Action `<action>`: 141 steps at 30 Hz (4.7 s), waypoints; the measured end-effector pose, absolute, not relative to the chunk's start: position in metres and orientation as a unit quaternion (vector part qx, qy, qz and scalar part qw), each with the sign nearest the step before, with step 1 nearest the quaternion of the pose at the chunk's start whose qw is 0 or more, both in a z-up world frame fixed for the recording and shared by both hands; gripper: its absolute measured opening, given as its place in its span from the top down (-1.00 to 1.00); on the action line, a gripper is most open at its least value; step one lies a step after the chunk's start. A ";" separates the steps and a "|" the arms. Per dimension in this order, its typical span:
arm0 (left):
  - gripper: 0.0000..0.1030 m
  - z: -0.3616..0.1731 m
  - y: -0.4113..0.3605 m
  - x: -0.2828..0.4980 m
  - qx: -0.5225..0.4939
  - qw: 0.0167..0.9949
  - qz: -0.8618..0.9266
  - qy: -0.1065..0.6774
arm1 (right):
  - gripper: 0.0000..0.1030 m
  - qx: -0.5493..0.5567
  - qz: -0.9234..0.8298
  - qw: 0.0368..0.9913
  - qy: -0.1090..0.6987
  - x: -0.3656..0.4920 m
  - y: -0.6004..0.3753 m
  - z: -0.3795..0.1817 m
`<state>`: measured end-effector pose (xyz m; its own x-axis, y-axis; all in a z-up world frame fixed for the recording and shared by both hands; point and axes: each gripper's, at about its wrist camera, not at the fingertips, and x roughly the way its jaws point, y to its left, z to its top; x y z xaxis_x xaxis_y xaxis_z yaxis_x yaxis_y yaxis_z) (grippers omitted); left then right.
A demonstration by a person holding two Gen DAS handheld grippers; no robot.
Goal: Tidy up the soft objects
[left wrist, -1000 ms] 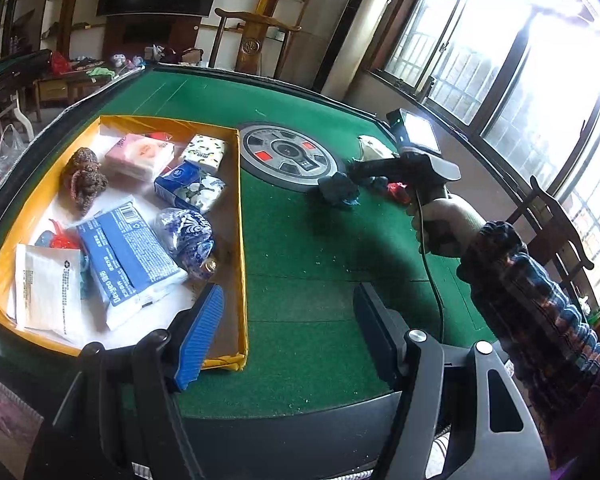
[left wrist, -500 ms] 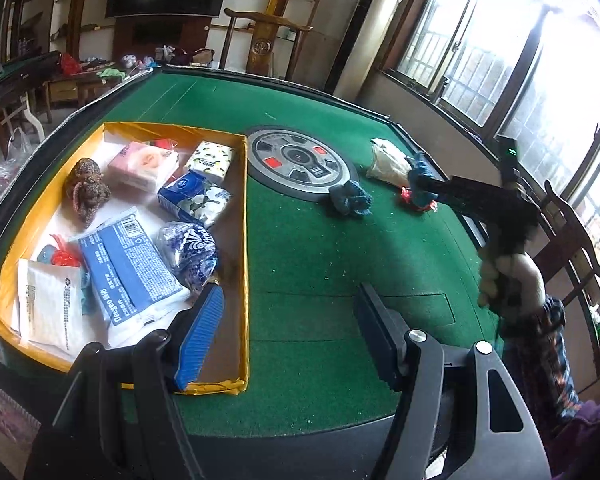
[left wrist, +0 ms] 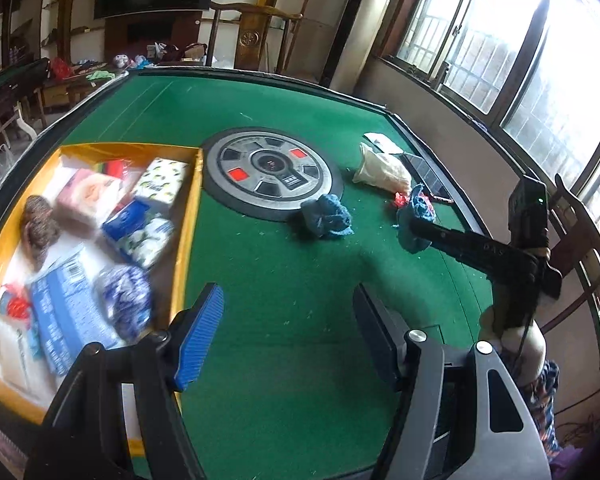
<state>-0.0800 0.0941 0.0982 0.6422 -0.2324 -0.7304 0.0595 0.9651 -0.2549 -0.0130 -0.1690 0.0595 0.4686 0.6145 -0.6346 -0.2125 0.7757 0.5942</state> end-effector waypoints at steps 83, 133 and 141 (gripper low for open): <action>-0.11 0.041 0.343 -0.090 -0.267 0.873 0.065 0.403 | 0.33 0.113 0.333 0.799 0.487 -0.032 0.007 0.109; -0.51 0.099 0.203 -0.165 -0.007 0.923 0.193 0.333 | -0.27 0.034 0.310 0.837 0.449 -0.085 0.034 0.094; -0.62 0.113 0.189 -0.175 0.009 0.927 0.253 0.275 | -0.28 0.018 0.309 0.842 0.442 -0.097 0.029 0.093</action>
